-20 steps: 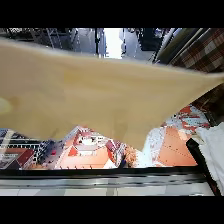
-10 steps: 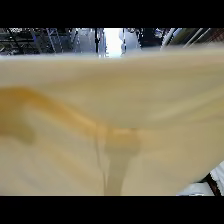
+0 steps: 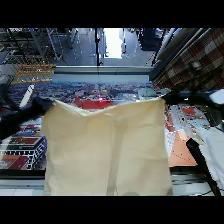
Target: Fold the clothes and pants, and hang the long-sleeved shirts on hangers.
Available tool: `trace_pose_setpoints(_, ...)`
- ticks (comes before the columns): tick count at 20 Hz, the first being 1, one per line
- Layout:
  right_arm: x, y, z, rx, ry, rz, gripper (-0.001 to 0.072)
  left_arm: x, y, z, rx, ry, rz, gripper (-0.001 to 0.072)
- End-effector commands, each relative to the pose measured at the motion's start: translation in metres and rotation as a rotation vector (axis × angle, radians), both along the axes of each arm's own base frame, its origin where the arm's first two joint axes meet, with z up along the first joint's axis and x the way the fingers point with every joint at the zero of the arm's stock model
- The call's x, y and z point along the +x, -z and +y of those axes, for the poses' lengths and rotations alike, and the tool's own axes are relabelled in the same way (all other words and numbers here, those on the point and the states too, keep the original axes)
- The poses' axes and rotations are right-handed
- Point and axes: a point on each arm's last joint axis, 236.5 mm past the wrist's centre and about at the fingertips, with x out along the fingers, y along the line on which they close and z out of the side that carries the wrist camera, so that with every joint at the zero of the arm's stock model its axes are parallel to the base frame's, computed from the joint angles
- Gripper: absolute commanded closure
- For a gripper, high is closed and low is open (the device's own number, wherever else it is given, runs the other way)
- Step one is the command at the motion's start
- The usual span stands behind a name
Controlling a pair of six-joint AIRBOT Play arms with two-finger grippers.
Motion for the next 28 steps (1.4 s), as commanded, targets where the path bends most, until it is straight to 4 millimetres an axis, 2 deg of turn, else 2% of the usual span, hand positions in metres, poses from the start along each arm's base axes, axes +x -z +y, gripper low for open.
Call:
trace_pose_setpoints(1,0.053,0.139,-0.015,-0.01,0.136,0.131,0.0695,0.03,0.141,0.022,0.081,-0.097,0.241,0.0699)
trace_pose_setpoints(2,0.06,0.161,-0.016,0.001,0.147,0.162,0.0695,0.04,0.151,0.016,0.052,-0.051,0.265,0.0699)
trace_pose_setpoints(4,0.068,0.174,-0.011,0.021,0.133,0.199,0.0695,0.058,0.146,0.005,-0.02,0.064,0.27,0.0699)
trace_pose_setpoints(6,0.068,0.161,-0.006,0.013,0.087,0.209,0.0695,0.066,0.124,0.006,-0.072,0.156,0.244,0.07)
trace_pose_setpoints(7,0.061,0.153,-0.002,-0.001,0.044,0.235,0.0695,0.062,0.11,0.01,-0.098,0.199,0.232,0.07)
trace_pose_setpoints(9,0.038,0.138,0.001,-0.038,-0.035,0.327,0.0695,0.036,0.084,0.021,-0.159,0.312,0.234,0.0701)
trace_pose_setpoints(11,0.004,0.128,-0.005,-0.089,-0.063,0.456,0.0695,-0.006,0.068,0.035,-0.218,0.432,0.275,0.0701)
trace_pose_setpoints(12,-0.018,0.127,-0.007,-0.104,-0.082,0.539,0.0695,-0.031,0.068,0.042,-0.235,0.488,0.331,0.0701)
trace_pose_setpoints(14,-0.06,0.135,-0.001,-0.085,-0.131,0.718,0.0695,-0.077,0.09,0.061,-0.2,0.551,0.518,0.0701)
trace_pose_setpoints(16,-0.079,0.155,0.004,-0.071,-0.131,0.793,0.0695,-0.108,0.129,0.084,-0.08,0.525,0.733,0.0701)
trace_pose_setpoints(18,-0.09,0.178,0.008,-0.059,-0.115,0.827,0.0694,-0.125,0.147,0.085,-0.042,0.534,0.829,0.07)
trace_pose_setpoints(19,-0.093,0.188,0.01,-0.054,-0.108,0.83,0.0692,-0.127,0.154,0.084,-0.027,0.532,0.842,0.0697)
trace_pose_setpoints(20,-0.093,0.193,0.012,-0.047,-0.101,0.825,0.0652,-0.126,0.157,0.081,-0.021,0.531,0.843,0.0569)
trace_pose_setpoints(21,-0.095,0.195,0.012,-0.046,-0.103,0.835,0.0422,-0.128,0.158,0.079,-0.013,0.544,0.852,0.024)
trace_pose_setpoints(22,-0.1,0.193,0.009,-0.052,-0.106,0.851,0.0211,-0.134,0.157,0.079,-0.016,0.541,0.885,0.0113)
trace_pose_setpoints(23,-0.106,0.189,0.004,-0.042,-0.101,0.871,0.0214,-0.141,0.156,0.084,-0.01,0.523,0.927,0.016)
trace_pose_setpoints(26,-0.129,0.177,-0.029,0.018,-0.009,0.884,0.0213,-0.15,0.148,0.106,0.081,0.366,0.879,0.017)
trace_pose_setpoints(28,-0.16,0.178,-0.048,0.077,0.03,0.901,0.0212,-0.177,0.141,0.099,0.109,0.286,0.843,0.0171)
